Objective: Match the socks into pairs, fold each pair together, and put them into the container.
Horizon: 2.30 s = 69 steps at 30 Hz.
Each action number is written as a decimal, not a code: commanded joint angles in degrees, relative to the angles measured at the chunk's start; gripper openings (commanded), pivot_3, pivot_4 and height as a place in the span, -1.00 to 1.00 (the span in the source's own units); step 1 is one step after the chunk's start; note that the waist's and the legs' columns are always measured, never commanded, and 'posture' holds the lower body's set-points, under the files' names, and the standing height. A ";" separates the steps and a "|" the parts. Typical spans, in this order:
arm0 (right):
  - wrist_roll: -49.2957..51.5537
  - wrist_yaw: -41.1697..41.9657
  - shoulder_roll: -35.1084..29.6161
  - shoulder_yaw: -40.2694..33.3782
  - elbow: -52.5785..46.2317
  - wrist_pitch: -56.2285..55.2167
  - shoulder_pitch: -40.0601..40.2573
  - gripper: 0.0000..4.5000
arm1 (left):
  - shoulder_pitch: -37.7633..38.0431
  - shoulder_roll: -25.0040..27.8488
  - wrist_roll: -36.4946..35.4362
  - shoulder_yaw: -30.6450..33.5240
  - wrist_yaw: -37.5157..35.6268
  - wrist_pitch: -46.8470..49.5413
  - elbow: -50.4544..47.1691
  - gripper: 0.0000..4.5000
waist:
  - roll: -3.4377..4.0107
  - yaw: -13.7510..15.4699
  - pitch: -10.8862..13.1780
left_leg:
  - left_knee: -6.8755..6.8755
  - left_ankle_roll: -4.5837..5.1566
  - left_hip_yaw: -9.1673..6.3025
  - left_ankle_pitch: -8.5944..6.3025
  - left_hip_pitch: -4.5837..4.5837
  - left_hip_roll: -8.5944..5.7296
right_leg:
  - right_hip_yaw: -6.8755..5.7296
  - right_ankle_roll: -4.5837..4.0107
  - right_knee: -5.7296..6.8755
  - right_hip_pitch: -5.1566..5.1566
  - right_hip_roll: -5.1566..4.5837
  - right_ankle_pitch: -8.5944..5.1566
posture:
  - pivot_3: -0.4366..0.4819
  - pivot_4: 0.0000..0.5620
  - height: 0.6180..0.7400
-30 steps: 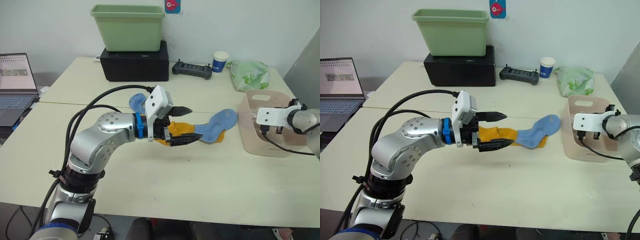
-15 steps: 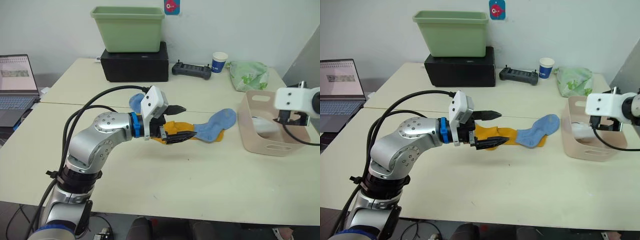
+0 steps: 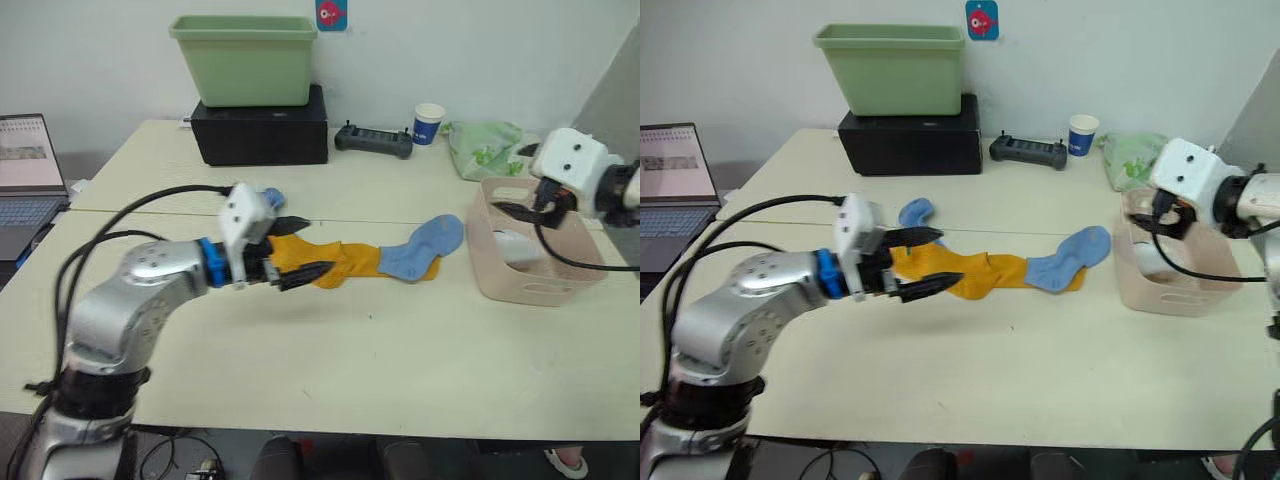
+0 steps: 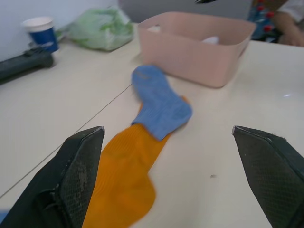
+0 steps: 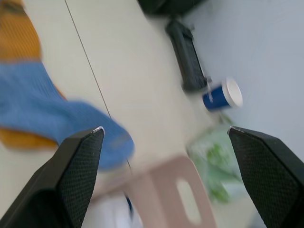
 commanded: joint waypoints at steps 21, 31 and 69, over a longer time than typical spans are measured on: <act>-1.63 -24.01 18.58 1.70 -14.97 -18.97 48.33 0.99 | 44.11 -11.54 7.89 15.18 4.49 -24.66 -3.08 1.00 | -0.52 1.17 0.07 | 0.01 -0.02 0.30 0.02 0.43 0.00 | 0.22 -0.30 -0.09 0.20 -0.10 -0.18 | -0.05 -0.47 0.66; -24.78 -30.88 19.25 17.57 -9.24 -18.24 31.57 0.99 | 35.90 -1.29 3.11 13.62 -3.82 -21.46 -4.53 1.00 | -0.74 1.14 0.18 | -0.02 -0.04 0.51 0.01 0.75 0.02 | 0.40 -0.38 -0.13 0.04 -0.25 -0.15 | -0.05 -0.47 0.66; -25.94 -28.39 23.30 17.45 -0.14 -10.88 17.92 -0.99 | 21.16 4.05 0.00 7.48 -5.22 -15.65 -2.17 1.00 | -0.82 0.94 0.14 | -0.90 -0.07 0.50 -0.03 0.68 0.01 | 0.23 -0.38 -0.12 0.04 -0.08 -0.29 | -0.05 -0.47 0.66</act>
